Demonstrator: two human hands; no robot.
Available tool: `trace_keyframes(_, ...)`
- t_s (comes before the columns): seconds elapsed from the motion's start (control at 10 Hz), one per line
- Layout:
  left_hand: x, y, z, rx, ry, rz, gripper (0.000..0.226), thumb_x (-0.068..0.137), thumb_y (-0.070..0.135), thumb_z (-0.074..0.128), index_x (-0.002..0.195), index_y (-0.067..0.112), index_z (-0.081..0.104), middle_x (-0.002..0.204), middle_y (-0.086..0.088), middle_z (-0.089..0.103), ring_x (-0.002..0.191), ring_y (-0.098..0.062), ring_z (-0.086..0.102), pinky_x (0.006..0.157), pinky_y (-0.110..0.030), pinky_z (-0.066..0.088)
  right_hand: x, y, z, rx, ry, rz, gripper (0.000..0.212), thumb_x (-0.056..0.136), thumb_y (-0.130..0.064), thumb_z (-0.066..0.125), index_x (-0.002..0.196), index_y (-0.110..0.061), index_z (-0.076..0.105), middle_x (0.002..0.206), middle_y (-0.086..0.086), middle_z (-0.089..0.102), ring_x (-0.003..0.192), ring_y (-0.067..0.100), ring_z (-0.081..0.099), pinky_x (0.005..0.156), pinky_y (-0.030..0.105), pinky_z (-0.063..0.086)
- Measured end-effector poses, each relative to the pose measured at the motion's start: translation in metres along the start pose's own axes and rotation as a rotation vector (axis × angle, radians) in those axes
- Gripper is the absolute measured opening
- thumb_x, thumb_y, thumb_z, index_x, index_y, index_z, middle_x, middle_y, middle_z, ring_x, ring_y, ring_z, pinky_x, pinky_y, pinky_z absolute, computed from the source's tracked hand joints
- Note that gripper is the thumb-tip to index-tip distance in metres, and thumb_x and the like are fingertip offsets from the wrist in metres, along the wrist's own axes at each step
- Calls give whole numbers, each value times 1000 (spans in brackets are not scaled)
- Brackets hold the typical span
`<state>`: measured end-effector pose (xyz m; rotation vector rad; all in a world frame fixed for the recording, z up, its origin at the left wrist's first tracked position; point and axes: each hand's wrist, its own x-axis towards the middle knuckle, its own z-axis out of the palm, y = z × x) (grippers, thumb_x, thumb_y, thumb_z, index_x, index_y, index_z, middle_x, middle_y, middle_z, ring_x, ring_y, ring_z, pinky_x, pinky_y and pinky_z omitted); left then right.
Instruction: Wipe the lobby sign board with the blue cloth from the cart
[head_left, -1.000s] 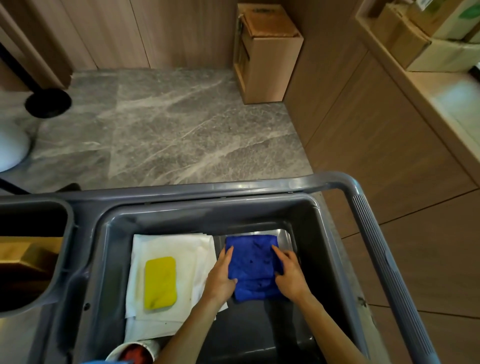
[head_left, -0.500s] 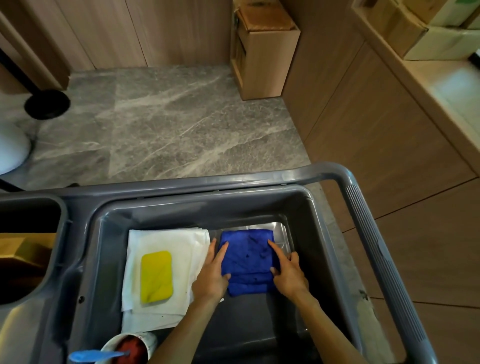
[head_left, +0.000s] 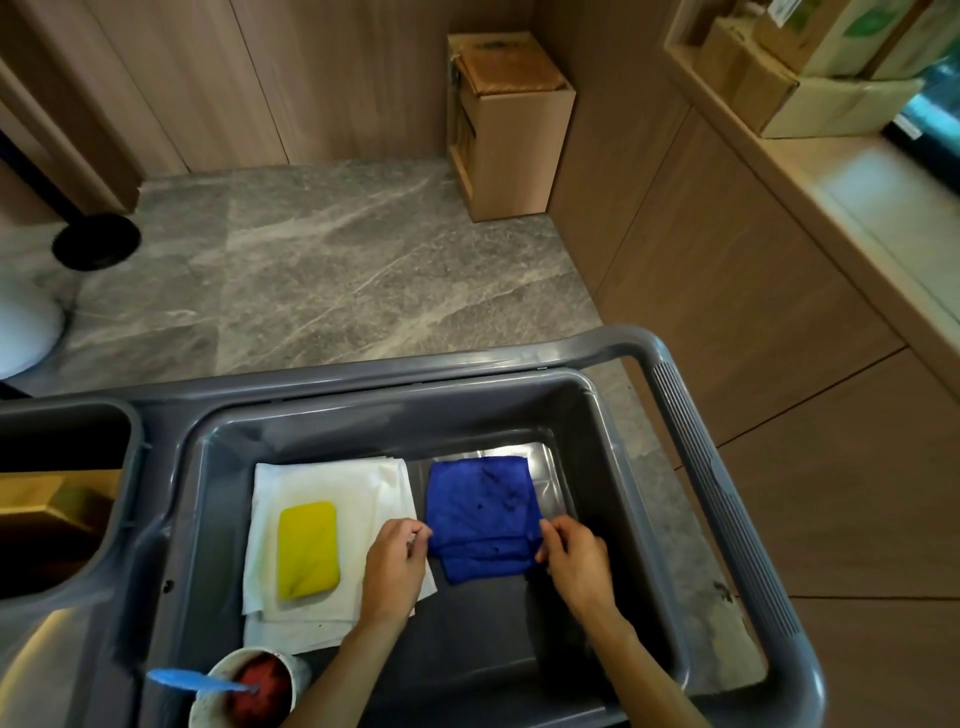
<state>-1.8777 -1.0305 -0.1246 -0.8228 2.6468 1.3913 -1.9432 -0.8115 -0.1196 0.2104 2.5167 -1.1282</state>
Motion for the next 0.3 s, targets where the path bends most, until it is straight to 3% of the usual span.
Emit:
trace_keyframes(0.1,-4,8,-2,31,-46,16,9,99,14,60,97,11,68,98,-4,67,89,-16,62,80,-21,50,-9,-6,-2,-16,-86,-73,25,98,-4,54,104,-19,72,91,-3,72,78,6,67,88,38,58)
trace_keyframes(0.2,-7,14,-5,26,-41,90,7,95,15,66,100,16,70,100,0,69,88,-13,63,81,-20,51,-15,-14,-7,-106,-159,-200,43,97,-2,54,134,-23,61,130,-1,63,116,9,61,110,26,46)
trace_keyframes(0.3,-11,23,-10,34,32,170,24,98,20,62,120,16,68,122,0,66,108,-11,60,92,-18,44,-23,-31,-11,-254,-117,-358,49,103,-30,51,151,-28,42,158,-11,34,144,6,35,118,21,29)
